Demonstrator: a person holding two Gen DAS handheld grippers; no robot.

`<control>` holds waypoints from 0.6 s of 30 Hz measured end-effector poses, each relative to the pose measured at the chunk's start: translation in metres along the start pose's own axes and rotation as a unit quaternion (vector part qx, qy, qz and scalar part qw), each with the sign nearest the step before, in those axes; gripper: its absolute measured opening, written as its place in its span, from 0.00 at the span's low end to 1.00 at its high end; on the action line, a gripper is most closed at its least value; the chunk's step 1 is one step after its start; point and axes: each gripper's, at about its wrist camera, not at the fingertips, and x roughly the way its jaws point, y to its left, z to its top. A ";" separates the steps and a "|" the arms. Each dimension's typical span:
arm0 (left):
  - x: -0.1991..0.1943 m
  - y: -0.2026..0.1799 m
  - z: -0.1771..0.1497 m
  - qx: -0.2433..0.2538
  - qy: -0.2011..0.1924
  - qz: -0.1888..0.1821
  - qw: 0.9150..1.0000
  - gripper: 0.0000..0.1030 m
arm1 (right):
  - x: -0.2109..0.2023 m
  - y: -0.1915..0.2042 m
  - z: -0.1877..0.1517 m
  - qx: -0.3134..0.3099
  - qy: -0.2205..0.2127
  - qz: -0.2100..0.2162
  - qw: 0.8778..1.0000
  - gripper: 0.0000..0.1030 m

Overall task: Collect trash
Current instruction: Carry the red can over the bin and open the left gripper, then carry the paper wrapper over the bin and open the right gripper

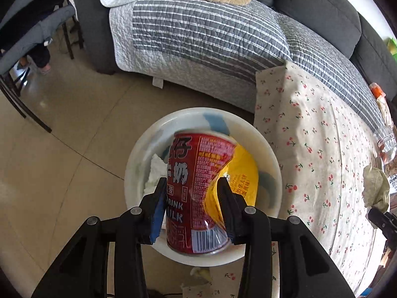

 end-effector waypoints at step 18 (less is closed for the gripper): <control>-0.043 0.058 -0.027 0.009 0.009 0.034 0.999 0.88 | 0.030 0.088 0.000 -0.078 0.021 0.035 0.996 0.30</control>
